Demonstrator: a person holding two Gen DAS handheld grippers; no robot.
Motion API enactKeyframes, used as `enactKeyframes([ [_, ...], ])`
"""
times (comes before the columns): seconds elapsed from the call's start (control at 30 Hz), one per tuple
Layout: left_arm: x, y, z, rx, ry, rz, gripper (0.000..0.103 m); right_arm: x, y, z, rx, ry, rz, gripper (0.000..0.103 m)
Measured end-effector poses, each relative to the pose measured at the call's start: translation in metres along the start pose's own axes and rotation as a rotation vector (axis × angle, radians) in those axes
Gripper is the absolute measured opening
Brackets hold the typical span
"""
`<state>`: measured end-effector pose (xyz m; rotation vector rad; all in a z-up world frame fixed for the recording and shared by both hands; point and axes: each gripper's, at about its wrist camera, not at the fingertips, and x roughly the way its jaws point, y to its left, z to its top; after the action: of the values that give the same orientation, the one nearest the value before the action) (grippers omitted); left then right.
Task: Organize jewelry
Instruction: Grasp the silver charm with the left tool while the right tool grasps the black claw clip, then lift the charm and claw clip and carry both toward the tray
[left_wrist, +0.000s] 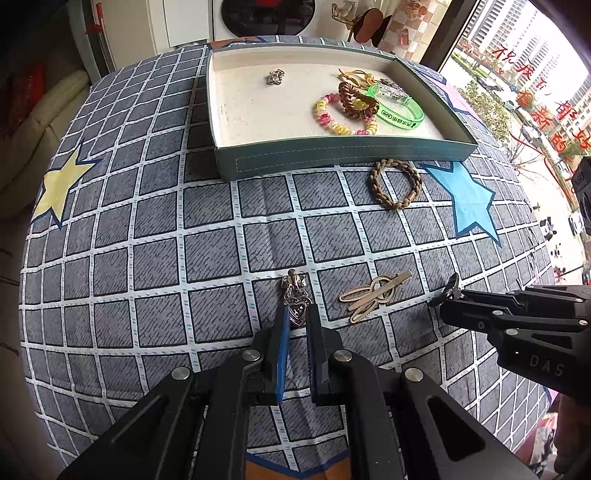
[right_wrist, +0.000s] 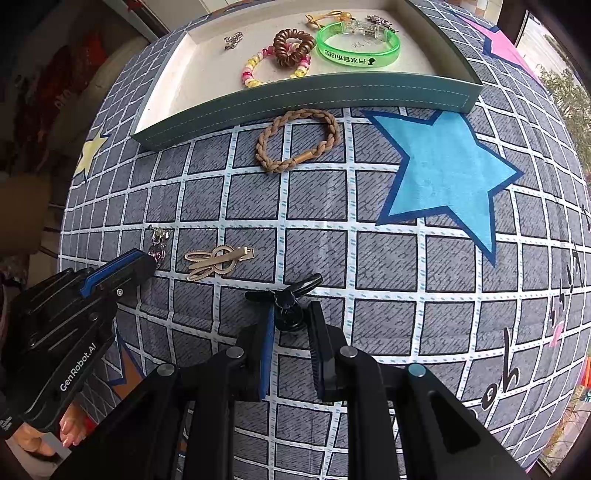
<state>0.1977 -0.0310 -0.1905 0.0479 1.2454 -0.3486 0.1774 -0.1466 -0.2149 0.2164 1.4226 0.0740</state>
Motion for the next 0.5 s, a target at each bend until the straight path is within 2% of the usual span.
enactKeyframes([
  [0.13,0.0,0.002,0.002,-0.033,0.004,-0.01,0.021,-0.007,-0.006,-0.001,0.001,-0.012,0.01,0.019],
  [0.43,-0.005,0.005,0.003,-0.058,0.006,0.075,0.022,-0.014,-0.013,0.0,0.03,-0.022,0.043,0.019],
  [0.5,-0.005,0.007,0.003,-0.07,0.008,0.091,0.071,-0.016,-0.015,0.0,0.034,-0.024,0.049,0.019],
])
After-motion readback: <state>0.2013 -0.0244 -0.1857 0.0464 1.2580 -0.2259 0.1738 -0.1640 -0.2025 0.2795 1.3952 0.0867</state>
